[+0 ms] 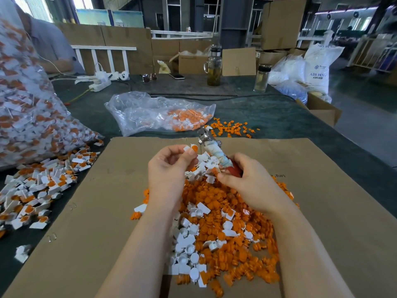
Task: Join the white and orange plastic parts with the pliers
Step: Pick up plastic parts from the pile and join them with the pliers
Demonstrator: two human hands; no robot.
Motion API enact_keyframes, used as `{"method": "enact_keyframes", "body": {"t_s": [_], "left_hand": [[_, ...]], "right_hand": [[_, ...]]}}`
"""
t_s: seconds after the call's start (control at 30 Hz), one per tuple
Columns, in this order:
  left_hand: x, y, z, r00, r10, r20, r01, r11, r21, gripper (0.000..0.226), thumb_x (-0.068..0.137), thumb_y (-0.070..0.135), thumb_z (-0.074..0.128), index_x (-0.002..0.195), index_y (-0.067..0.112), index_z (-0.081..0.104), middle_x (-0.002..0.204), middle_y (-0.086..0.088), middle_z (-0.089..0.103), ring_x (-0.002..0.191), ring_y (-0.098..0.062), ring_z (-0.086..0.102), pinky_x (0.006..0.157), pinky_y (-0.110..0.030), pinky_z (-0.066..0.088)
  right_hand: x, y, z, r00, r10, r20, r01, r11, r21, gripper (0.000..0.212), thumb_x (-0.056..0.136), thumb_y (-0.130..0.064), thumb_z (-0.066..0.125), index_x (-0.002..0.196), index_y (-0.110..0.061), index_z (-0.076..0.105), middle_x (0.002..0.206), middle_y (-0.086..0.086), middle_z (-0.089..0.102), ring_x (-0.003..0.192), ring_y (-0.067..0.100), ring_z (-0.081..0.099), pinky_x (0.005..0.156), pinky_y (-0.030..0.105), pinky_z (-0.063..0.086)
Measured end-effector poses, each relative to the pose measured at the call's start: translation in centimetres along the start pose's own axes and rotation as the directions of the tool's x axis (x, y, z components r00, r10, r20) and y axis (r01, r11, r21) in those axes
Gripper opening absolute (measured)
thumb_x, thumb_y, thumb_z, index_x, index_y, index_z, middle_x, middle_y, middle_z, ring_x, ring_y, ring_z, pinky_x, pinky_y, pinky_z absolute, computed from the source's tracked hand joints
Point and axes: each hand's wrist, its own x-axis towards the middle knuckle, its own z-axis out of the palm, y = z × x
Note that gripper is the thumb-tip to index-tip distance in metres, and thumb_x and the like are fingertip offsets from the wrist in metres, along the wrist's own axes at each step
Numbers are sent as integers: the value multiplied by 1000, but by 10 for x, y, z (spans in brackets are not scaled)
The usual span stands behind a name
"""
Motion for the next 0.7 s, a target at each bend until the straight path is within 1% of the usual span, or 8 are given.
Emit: {"method": "enact_keyframes", "body": {"t_s": [0.07,0.13,0.2,0.3,0.43,0.53,0.63,0.7], "left_hand": [[1,1,-3,1000,19,8,-19,1000,-24,7,87,-1,68,88,5,66,65,2,70,60,-8,66,64,-19,55],[2,1,-4,999,37,15,-36,999,-31,7,87,0,67,87,6,66,65,4,70,60,-7,66,65,-18,55],[3,0,-5,998,51,22,-50,999,-19,7,88,0,67,86,7,65,63,6,69,60,-5,66,64,-17,54],[4,-1,-7,997,63,33,-62,998,-11,9,88,1,67,85,9,66,64,7,69,61,-6,66,65,-17,55],[5,-3,-9,997,67,46,-68,998,0,6,87,4,69,86,10,67,67,6,69,63,-8,67,67,-19,55],[6,-3,-10,998,57,40,-57,998,-4,6,87,5,69,86,11,68,67,6,69,64,-8,67,67,-19,55],[6,-3,-10,998,46,34,-46,999,-11,8,87,4,69,84,12,68,66,6,69,62,-9,67,66,-20,55],[6,-3,-9,999,36,28,-35,999,-18,9,87,4,69,83,12,68,65,6,69,61,-9,66,66,-20,55]], "right_hand": [[-2,-1,-3,998,16,67,-15,1000,-16,21,88,-32,68,103,-22,57,94,-4,63,84,13,60,73,35,49],[-3,-1,-3,992,28,123,-22,999,-49,27,89,-33,66,110,-20,56,99,-3,63,88,13,60,77,35,49],[-4,-2,-3,988,29,152,-19,998,-67,29,90,-33,66,113,-21,55,101,-5,62,89,11,59,75,30,48],[-4,-1,-3,988,24,154,-12,997,-77,27,90,-32,66,113,-23,55,101,-7,61,88,8,58,70,25,44],[-3,1,1,992,-28,126,47,988,-147,11,92,-29,62,101,-26,57,91,-9,59,80,4,55,61,22,37],[-2,2,5,994,-56,95,71,984,-166,10,94,-23,59,99,-30,60,85,-13,61,74,2,56,55,15,37],[-1,3,7,993,-66,101,84,979,-187,16,92,-17,56,98,-31,60,82,-14,60,72,2,56,54,15,37],[-1,3,7,993,-69,97,87,977,-193,16,92,-15,55,100,-26,63,83,-12,61,71,5,57,57,24,43]]}}
